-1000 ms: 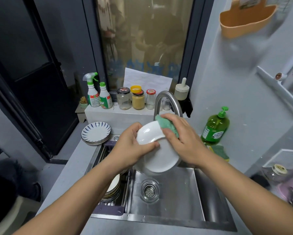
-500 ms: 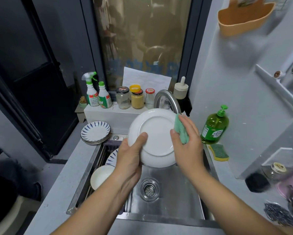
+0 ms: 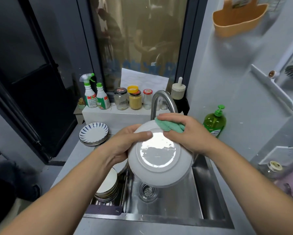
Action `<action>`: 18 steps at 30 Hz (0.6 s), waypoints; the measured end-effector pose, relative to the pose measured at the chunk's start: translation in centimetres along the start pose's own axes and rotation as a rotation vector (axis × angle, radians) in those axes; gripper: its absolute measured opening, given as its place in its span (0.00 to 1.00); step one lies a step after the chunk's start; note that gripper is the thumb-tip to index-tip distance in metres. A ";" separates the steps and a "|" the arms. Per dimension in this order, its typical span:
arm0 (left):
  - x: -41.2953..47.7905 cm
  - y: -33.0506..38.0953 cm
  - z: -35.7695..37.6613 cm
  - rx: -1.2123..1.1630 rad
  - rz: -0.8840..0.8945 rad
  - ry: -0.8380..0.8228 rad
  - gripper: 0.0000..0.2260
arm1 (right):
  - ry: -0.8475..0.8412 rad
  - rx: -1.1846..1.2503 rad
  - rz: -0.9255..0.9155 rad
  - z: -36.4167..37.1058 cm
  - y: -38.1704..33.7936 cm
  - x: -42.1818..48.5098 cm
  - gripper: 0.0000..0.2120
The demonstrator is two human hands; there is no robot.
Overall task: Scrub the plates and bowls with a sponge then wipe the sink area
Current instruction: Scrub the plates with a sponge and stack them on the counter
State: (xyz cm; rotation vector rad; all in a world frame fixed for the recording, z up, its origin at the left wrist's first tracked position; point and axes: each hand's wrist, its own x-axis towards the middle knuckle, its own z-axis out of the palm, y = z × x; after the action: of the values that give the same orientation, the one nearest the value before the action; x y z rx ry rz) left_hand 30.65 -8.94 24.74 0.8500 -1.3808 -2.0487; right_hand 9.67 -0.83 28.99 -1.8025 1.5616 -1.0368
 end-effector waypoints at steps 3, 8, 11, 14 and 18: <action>0.6 -0.4 0.6 -0.108 0.070 0.240 0.14 | 0.186 -0.069 -0.019 1.4 1.3 -0.2 0.22; 0.8 -1.8 0.9 -0.287 0.122 0.460 0.14 | 0.251 -0.472 -0.105 7.1 2.8 -4.2 0.27; 0.5 -2.7 1.4 -0.290 0.140 0.483 0.12 | 0.131 -0.744 -0.215 7.8 3.7 -4.6 0.26; 0.6 -3.1 1.8 -0.341 0.154 0.469 0.14 | 0.159 -0.813 -0.132 6.0 2.6 -2.4 0.28; 0.8 -3.0 2.2 -0.426 0.198 0.413 0.20 | 0.115 -0.946 -0.144 8.1 0.0 -1.7 0.32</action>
State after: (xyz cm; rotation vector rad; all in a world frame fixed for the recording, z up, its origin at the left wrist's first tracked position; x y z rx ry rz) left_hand 28.26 -7.11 22.36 0.8454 -0.7384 -1.7905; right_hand 16.24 0.09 24.11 -2.5048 2.2439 -0.4533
